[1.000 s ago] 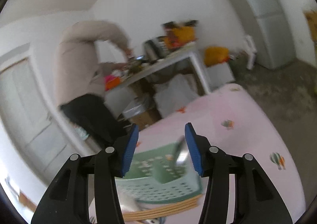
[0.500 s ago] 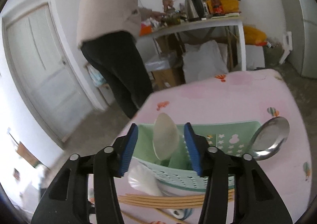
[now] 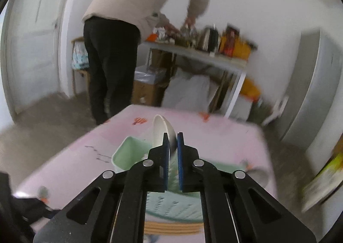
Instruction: Organize utensils
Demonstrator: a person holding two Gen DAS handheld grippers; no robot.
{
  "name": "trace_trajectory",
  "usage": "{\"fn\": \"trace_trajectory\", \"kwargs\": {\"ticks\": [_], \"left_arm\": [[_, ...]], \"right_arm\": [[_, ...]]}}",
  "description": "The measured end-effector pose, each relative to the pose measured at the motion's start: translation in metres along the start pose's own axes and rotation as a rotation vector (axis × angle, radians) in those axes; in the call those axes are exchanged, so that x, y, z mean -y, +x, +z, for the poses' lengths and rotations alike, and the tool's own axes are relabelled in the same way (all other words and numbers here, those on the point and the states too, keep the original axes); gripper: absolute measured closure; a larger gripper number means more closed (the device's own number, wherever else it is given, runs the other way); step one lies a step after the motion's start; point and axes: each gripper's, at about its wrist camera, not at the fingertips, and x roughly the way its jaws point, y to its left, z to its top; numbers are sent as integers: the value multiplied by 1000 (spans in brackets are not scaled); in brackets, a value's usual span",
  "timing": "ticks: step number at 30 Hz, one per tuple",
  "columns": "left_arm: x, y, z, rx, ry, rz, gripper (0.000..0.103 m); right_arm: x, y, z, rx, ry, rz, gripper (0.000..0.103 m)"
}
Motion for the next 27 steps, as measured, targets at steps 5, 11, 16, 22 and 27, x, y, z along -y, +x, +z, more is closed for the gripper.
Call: {"fn": "trace_trajectory", "kwargs": {"ticks": [5, 11, 16, 22, 27], "left_arm": [[-2, -1, 0, 4, -5, 3, 45], [-4, -2, 0, 5, -10, 4, 45], [-5, -2, 0, 4, -16, 0, 45], [-4, -3, 1, 6, -17, 0, 45], [-3, -4, 2, 6, -15, 6, 45]], "right_arm": [[-37, 0, -10, 43, -266, -52, 100], [-23, -11, -19, 10, -166, 159, 78], [22, -17, -19, 14, 126, 384, 64], [60, -31, -28, 40, 421, 557, 62], [73, -47, -47, 39, 562, 591, 59]]}}
